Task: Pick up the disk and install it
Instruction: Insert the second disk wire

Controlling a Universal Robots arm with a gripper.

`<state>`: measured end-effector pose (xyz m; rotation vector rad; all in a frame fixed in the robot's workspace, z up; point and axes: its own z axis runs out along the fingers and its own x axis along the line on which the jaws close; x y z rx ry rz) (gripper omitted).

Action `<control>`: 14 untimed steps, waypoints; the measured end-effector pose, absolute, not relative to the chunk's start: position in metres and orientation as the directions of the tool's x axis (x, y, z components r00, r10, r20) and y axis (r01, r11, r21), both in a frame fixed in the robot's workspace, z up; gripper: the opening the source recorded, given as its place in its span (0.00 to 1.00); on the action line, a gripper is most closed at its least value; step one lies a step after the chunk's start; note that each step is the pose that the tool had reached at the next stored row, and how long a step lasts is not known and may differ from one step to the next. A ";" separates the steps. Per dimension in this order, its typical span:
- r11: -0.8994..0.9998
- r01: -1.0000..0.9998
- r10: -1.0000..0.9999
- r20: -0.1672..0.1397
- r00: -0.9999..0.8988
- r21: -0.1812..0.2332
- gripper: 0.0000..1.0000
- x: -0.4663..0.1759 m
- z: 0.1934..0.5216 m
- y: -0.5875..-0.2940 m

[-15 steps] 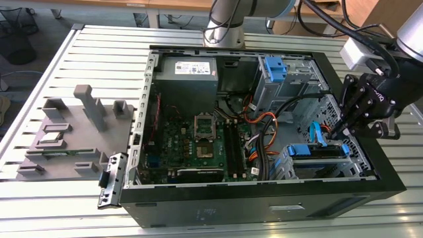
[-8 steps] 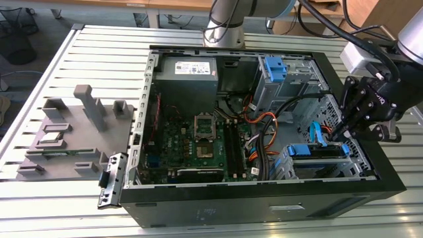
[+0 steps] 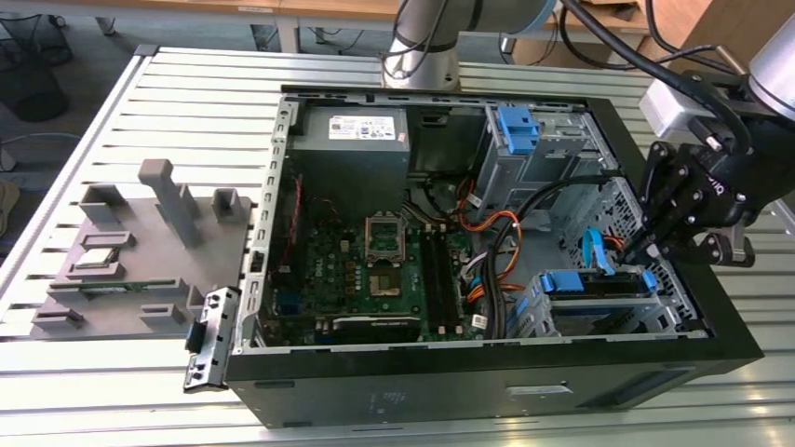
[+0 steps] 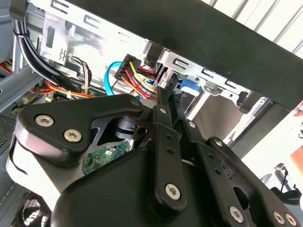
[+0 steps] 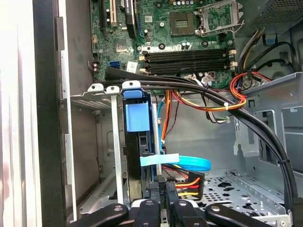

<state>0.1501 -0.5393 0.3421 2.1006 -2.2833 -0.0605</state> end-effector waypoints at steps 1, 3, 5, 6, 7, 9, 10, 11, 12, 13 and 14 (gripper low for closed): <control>0.083 -0.995 -0.997 0.002 -0.083 0.053 0.18 0.150 0.342 -0.540; 0.083 -0.995 -0.997 0.001 -0.083 0.048 0.18 0.149 0.342 -0.542; 0.082 -0.996 -0.997 0.001 -0.082 0.040 0.18 0.148 0.342 -0.544; 0.082 -0.996 -0.997 0.000 -0.082 0.036 0.18 0.147 0.342 -0.544; 0.082 -0.996 -0.997 0.000 -0.082 0.032 0.18 0.146 0.342 -0.544; 0.080 -0.996 -0.997 -0.001 -0.080 0.025 0.18 0.143 0.342 -0.545; 0.079 -0.997 -0.997 -0.001 -0.079 0.021 0.18 0.142 0.342 -0.545; 0.077 -0.997 -0.997 -0.002 -0.077 0.018 0.18 0.142 0.342 -0.546; 0.075 -0.997 -0.997 -0.002 -0.075 0.014 0.18 0.141 0.342 -0.546; 0.073 -0.997 -0.997 -0.003 -0.073 0.011 0.18 0.141 0.342 -0.546; 0.070 -0.998 -0.998 -0.003 -0.070 0.007 0.18 0.140 0.342 -0.546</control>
